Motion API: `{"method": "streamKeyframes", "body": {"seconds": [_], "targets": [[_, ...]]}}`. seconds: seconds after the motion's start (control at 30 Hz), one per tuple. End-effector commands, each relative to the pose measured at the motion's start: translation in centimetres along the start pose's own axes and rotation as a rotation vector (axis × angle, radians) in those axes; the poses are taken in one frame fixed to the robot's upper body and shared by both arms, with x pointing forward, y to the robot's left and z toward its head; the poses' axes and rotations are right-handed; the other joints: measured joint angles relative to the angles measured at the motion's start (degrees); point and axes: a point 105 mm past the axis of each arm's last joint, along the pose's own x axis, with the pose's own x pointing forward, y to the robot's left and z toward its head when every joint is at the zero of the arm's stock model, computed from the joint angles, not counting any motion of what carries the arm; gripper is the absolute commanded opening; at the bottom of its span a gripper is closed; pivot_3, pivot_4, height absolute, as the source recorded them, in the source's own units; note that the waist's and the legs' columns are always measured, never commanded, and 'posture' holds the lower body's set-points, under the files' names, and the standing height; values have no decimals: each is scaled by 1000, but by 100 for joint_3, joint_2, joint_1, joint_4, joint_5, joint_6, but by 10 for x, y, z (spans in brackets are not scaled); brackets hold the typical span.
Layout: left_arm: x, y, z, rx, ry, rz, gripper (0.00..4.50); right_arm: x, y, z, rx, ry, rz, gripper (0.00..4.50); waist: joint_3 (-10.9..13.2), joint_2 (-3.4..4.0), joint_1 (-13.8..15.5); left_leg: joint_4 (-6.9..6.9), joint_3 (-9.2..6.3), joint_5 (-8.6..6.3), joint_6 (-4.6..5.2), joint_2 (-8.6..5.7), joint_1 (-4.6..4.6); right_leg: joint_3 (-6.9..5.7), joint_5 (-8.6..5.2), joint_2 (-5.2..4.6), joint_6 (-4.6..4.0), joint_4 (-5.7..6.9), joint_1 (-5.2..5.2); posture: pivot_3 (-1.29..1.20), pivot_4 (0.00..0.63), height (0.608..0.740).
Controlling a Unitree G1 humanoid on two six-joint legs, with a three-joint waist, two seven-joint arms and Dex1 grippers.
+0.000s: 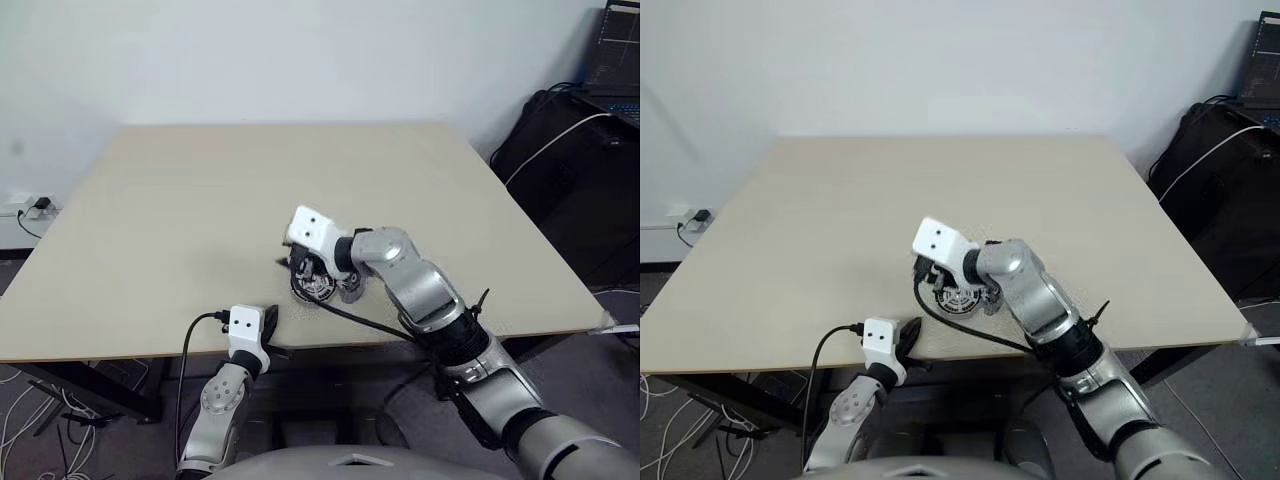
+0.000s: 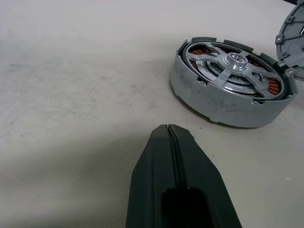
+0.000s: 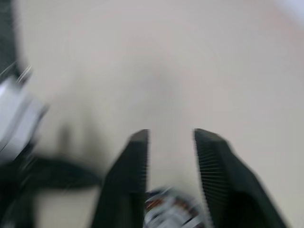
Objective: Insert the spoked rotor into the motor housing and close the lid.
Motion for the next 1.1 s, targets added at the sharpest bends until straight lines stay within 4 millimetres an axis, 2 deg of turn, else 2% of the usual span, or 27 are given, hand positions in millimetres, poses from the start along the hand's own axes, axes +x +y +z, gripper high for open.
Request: {"method": "streamKeyframes", "body": {"seconds": [0.03,0.07,0.2,0.27,0.37,0.5,0.6,0.67,0.8,0.87,0.93,1.0,1.1], "targets": [[3,-3,14,8,-49,-15,0,-16,-37,29,-40,-160,-248,344,2,0,3,0,0,0,0,-1,-1,0,0,0,0,-1,1,0,0,740],[3,-3,14,9,-49,-15,0,-19,-45,29,-33,-171,-310,73,3,0,5,0,0,0,0,-1,-1,-1,0,0,0,-1,0,0,0,740],[3,-3,14,11,-46,-23,0,-39,-83,8,-41,-123,-590,30,4,0,5,0,2,0,-1,-2,-1,0,0,-1,0,-1,1,0,0,740],[3,-4,14,13,-45,-26,0,-48,-93,-3,-54,-87,-667,30,5,0,4,0,2,1,-1,-3,-1,0,0,-1,0,-1,1,0,0,740],[4,-5,14,16,-43,-35,0,-72,-113,-36,-64,55,-813,30,9,6,-2,-1,5,1,-1,-3,-2,2,0,0,0,-1,-1,0,0,740],[5,-5,14,18,-40,-42,0,-98,-117,-75,-123,265,-853,30,12,10,-1,-2,6,1,-1,-3,-1,2,-2,1,-1,-1,-1,0,0,740],[5,-6,14,21,-36,-52,0,-108,-102,-99,-163,406,-750,30,17,16,-10,-3,5,1,0,-3,0,2,-3,1,-1,-1,-1,0,0,740],[6,-7,14,23,-35,-58,0,-112,-85,-115,-190,495,-624,30,19,19,-21,-3,4,0,1,-2,1,3,-4,0,-1,-1,-1,0,0,740],[6,-7,15,25,-34,-65,0,-116,-48,-132,-205,589,-366,30,23,19,-33,-4,-1,0,2,-1,2,1,-5,0,-1,-1,0,0,0,740],[6,-7,15,26,-33,-68,0,-115,-31,-133,-180,581,-264,30,26,13,-31,-3,-4,0,2,-1,3,-1,-6,-1,0,-1,1,0,0,740],[6,-8,15,27,-33,-69,0,-109,-20,-126,-138,511,-203,30,32,4,-31,-3,-8,0,1,-1,4,-3,-6,0,0,-1,4,0,0,740],[6,-8,15,27,-32,-70,0,-102,-14,-116,-84,422,-186,30,37,-3,-27,-3,-11,0,1,-1,4,-4,-5,0,1,-1,4,0,0,740],[6,-7,15,28,-29,-70,0,-95,-10,-111,-34,365,-167,30,45,-11,2,-3,-16,0,1,-1,2,-8,-5,0,1,-2,5,0,0,740]]}}
